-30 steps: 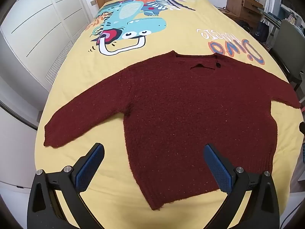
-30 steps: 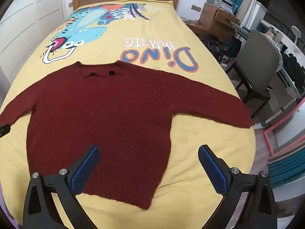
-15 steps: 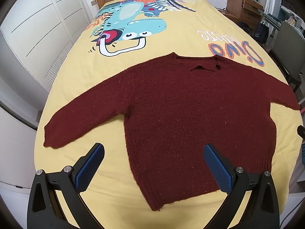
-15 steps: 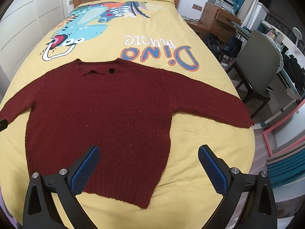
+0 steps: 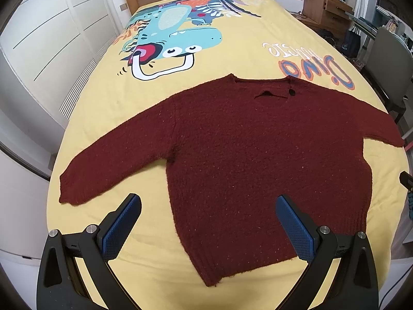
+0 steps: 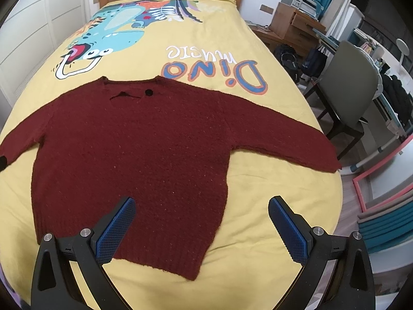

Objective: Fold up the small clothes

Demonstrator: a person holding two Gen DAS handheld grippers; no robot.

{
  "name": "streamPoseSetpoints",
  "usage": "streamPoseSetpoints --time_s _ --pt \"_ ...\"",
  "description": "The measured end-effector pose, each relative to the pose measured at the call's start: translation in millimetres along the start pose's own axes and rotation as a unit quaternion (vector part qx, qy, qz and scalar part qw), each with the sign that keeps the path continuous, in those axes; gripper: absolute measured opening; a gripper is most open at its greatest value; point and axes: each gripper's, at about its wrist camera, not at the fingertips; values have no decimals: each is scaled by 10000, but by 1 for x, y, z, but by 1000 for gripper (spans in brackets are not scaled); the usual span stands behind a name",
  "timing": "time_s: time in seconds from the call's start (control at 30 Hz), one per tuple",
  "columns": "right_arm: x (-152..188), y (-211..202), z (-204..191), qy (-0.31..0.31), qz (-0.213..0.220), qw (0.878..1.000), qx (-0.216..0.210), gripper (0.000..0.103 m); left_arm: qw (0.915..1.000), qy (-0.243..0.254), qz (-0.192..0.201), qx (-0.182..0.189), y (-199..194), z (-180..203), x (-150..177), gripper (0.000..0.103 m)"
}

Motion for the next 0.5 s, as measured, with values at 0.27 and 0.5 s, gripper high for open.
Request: streamPoseSetpoints --time_s 0.27,0.5 --pt "-1 0 -1 -68 -32 10000 55 102 9999 94 32 37 -2 7 -2 102" --pt "-2 -3 -1 -77 -18 9999 86 102 9999 137 42 50 -2 9 -2 102"
Point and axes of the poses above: each gripper's, at about its wrist camera, not at the fingertips, and y roughly the way its jaws point, z to its right, x to its underside, and after that the axes turned 2 degrees about z, right-handed
